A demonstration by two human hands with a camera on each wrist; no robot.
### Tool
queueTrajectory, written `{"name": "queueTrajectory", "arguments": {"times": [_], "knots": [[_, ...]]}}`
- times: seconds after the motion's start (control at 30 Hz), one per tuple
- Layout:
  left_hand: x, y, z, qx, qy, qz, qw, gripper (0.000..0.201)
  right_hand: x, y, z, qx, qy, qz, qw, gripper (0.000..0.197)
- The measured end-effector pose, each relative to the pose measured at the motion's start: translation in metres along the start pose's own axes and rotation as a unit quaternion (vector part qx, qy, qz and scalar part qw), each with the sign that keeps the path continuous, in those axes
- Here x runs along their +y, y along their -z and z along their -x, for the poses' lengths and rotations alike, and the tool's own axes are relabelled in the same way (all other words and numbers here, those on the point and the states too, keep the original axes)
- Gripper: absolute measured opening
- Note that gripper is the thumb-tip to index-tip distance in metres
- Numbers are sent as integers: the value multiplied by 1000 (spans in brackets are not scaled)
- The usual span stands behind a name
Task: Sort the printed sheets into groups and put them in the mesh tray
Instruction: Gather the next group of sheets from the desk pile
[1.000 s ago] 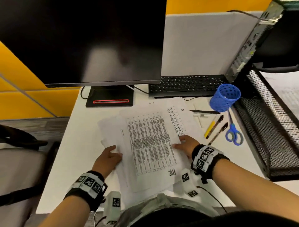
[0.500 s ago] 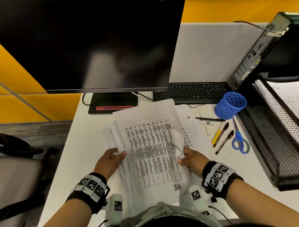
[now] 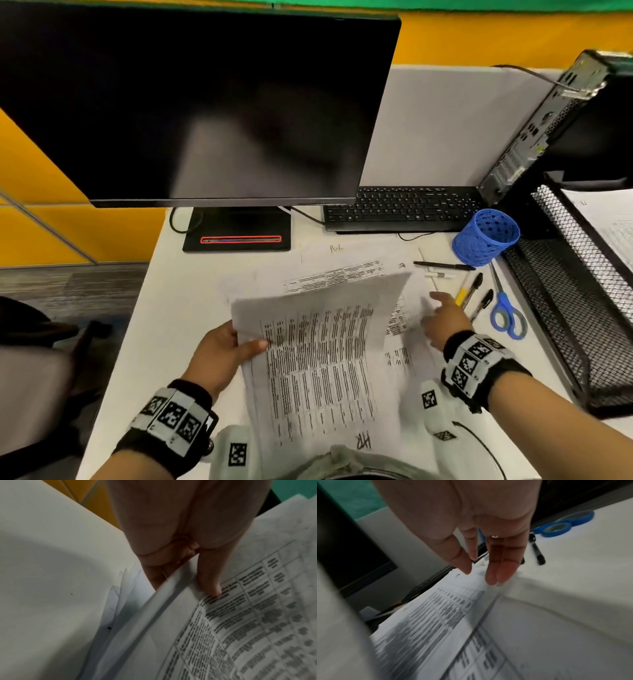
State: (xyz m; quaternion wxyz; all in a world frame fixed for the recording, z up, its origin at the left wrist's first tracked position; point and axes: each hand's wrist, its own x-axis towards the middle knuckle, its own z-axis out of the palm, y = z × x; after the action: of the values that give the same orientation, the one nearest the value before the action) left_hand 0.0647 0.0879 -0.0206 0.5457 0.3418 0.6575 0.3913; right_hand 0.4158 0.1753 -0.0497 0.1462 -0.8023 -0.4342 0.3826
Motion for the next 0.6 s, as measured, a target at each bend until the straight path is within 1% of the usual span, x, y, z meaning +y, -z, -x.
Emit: {"name": "queueTrajectory", "arguments": {"times": [0.07,0.13,0.17,0.23,0.3,0.4,0.47,0.53,0.6], "knots": [[0,2,5,-20,4,-12,1000,22,4,3,-11,16,-37,28,999,69],[1,3,11,-38,6,-13,999,22,7,2,-19,21,-54,42,997,80],[2,4,13,-44,7,-12,999,22,8,2,-21,19,-56,32,998,83],[3,6,16,-52,7,-13,999,21,6,2,-17,21,-50,8,998,83],[3,8,17,-64,7,-9,998,21,1,3,-10,22,-39,30,999,74],[4,8,19,-68,12,-18,997,20,-8,11,1,10,-16,140,990,50],[7,7,23,-68,7,-29,997,22,-14,20,6,7,4,205,979,39],[15,5,24,-56,-4,-41,998,22,-17,29,7,27,38,208,977,27],[28,8,22,-24,-27,-42,998,20,-21,38,10,53,81,150,984,18]]}}
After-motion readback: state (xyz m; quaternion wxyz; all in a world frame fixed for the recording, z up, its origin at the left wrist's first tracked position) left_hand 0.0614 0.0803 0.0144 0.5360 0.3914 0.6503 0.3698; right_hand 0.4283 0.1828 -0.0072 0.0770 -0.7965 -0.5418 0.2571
